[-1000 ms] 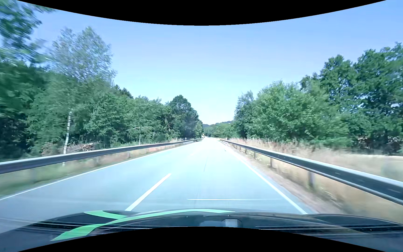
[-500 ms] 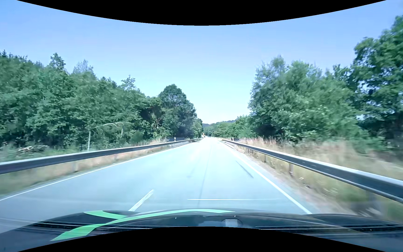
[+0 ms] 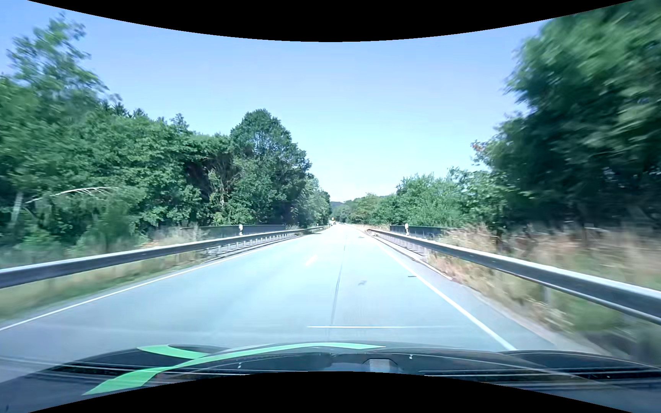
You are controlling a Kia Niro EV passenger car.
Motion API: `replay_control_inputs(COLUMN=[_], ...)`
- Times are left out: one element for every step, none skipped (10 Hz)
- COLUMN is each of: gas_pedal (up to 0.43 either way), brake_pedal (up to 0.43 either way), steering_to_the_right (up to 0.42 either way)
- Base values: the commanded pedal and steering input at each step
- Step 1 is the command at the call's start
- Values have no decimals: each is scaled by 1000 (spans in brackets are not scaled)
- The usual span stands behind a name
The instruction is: Follow the waypoints while adhering to traffic rules and regulations
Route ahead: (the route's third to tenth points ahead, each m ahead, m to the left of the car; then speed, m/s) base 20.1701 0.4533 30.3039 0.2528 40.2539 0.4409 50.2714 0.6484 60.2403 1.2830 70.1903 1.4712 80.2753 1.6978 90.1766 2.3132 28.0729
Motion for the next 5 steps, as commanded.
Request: replay_control_inputs(gas_pedal=[197, 197, 197, 197, 197], brake_pedal=[0, 0, 0, 0, 0], steering_to_the_right=[0, 0, 0, -1, -1])
